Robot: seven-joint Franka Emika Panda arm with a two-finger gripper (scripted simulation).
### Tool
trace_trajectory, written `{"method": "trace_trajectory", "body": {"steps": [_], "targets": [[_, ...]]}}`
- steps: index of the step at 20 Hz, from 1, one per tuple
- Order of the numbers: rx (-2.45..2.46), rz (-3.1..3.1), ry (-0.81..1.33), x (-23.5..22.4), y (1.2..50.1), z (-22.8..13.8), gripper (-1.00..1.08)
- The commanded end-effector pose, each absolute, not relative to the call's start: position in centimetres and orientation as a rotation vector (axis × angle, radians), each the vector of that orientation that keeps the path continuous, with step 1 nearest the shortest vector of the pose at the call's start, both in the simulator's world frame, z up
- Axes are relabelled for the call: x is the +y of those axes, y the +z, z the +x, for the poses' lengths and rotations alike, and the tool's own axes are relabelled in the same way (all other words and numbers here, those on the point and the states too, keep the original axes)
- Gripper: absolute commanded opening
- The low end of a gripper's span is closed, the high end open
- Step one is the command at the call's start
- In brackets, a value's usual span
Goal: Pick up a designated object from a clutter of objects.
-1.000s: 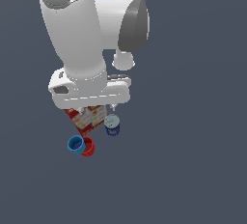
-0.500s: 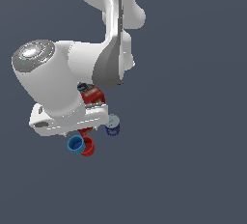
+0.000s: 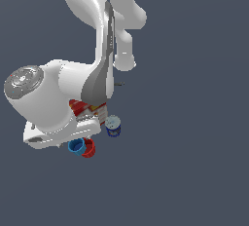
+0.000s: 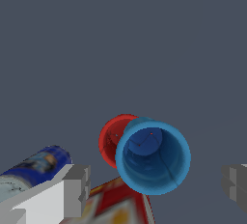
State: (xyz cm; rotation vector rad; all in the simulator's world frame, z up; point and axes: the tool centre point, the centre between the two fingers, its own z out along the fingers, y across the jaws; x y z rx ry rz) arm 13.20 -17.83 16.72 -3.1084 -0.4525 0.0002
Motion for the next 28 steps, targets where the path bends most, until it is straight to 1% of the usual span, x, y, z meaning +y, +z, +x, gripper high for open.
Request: {"method": "trace_trajectory", "body": {"steps": [1,8,17,23,24,28], "targets": [[-0.463,-3.107,0.0,-18.1,16.3,13.4,1.0],[-0.462,-3.107,0.001,-18.2,15.7,13.3,1.0],[-0.465,-3.107,0.0,-18.2,11.5,13.2,1.0],[-0.465,-3.107,0.0,-18.2,11.2,13.4,1.0],[-0.465,-3.107,0.0,-18.2,11.2,13.4,-1.0],[-0.465,-3.107,0.0,-18.2,11.2,13.4,-1.0]]}}
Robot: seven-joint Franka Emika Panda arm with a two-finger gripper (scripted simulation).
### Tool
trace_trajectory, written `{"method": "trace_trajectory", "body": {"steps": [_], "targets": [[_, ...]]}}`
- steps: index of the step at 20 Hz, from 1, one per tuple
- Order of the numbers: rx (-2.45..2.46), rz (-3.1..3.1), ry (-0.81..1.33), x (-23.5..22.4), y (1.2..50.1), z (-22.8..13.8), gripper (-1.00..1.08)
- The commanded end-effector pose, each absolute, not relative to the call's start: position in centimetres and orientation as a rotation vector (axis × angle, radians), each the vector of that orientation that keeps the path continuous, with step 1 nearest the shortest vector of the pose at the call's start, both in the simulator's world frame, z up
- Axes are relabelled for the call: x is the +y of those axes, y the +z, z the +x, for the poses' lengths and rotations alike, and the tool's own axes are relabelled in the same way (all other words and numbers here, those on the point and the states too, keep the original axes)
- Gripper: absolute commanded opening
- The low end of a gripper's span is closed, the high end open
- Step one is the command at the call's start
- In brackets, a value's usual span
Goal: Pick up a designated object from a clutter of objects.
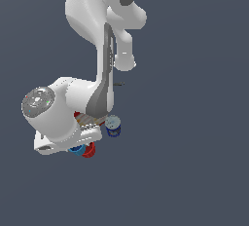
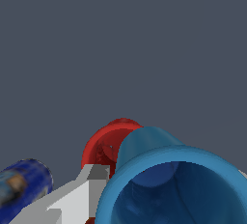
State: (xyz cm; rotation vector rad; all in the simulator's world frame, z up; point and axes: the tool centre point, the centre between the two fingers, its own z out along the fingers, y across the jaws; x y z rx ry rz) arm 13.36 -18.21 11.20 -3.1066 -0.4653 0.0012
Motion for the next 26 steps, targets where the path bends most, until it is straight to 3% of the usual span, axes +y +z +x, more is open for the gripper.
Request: {"method": "trace_trajectory", "body": {"steps": [1,14,26], "targets": [[-0.465,-3.107,0.0,-18.2,11.2,13.4,-1.0],[-0.465,-3.107,0.001,-16.9,13.2,13.4,-1.0],[-0.465,-3.108,0.001,-10.4,23.7,13.5,-1.0]]}}
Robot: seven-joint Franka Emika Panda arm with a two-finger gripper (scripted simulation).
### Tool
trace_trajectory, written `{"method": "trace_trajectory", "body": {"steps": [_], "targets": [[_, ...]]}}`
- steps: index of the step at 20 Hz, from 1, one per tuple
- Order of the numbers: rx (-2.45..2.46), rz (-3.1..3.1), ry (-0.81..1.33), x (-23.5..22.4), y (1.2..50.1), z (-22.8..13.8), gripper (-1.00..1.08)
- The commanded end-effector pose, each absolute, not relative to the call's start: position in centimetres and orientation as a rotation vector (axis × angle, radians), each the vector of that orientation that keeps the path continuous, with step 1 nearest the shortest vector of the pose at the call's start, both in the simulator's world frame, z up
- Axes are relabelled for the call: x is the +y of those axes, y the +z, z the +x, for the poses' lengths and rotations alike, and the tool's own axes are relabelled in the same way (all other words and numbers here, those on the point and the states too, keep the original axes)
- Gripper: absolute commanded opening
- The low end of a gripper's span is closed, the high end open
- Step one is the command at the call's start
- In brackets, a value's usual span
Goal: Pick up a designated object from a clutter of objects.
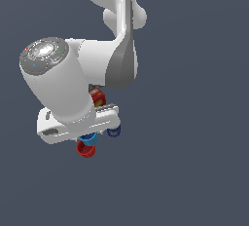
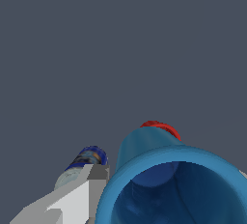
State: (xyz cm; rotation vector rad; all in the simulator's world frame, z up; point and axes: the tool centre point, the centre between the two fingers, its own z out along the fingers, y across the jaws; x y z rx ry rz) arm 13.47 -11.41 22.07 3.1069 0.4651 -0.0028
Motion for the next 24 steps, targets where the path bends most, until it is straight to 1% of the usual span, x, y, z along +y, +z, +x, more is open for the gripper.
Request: {"method": "trace_trajectory", "body": {"steps": [1,8,12,18,24], "targets": [[0.465,3.106,-0.001,-9.8,24.7,13.5,-1.0],[0.465,3.106,-0.001,-5.6,31.6,13.8,-1.0],[0.465,3.106,-0.001,-3.8,34.5,14.0,-1.0],[0.465,3.107,0.0,-2.3,37.0,14.2,-1.0],[0.465,3.107,0.0,-1.8,37.8,14.4,-1.0]]}}
